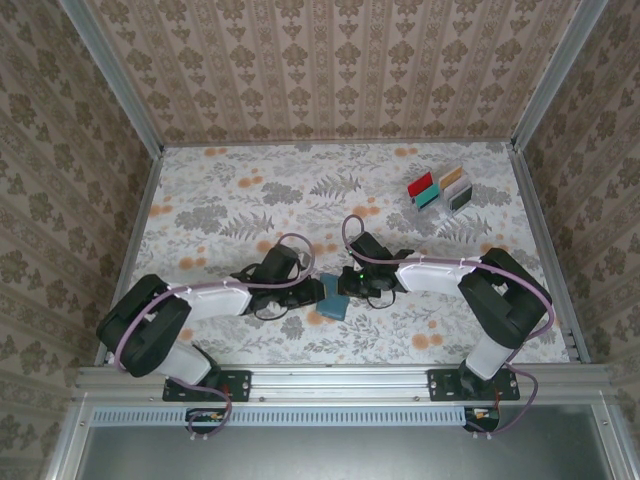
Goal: Put the credit cards into the card holder
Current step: Pick up the card holder from the center of the table, then open the button on the card holder.
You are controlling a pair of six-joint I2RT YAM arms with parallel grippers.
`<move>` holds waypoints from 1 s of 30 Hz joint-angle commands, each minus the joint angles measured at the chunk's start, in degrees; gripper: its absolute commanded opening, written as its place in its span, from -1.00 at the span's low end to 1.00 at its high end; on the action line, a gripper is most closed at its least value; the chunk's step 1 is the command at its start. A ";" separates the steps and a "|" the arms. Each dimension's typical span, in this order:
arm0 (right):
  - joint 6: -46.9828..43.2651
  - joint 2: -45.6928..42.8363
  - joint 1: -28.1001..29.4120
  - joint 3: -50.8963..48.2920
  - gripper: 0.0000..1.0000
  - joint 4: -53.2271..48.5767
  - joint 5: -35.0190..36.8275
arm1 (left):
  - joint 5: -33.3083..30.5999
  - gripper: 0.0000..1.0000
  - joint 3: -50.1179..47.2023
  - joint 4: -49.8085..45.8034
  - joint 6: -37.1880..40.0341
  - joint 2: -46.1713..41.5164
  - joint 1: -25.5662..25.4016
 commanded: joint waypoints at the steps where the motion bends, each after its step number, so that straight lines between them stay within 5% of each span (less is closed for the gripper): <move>1: 0.02 2.15 -0.33 -0.21 -0.63 -5.19 3.99 | 1.96 -0.74 -1.49 6.19 -2.73 -1.58 -0.59; 17: -2.47 -4.62 2.33 4.82 -0.33 -9.45 4.88 | -1.75 -1.00 -2.76 9.41 -5.39 -3.96 -3.19; 30: 0.52 3.61 8.81 8.20 -0.17 -17.67 13.71 | -3.91 -1.00 -2.95 10.00 -6.11 -4.42 -3.84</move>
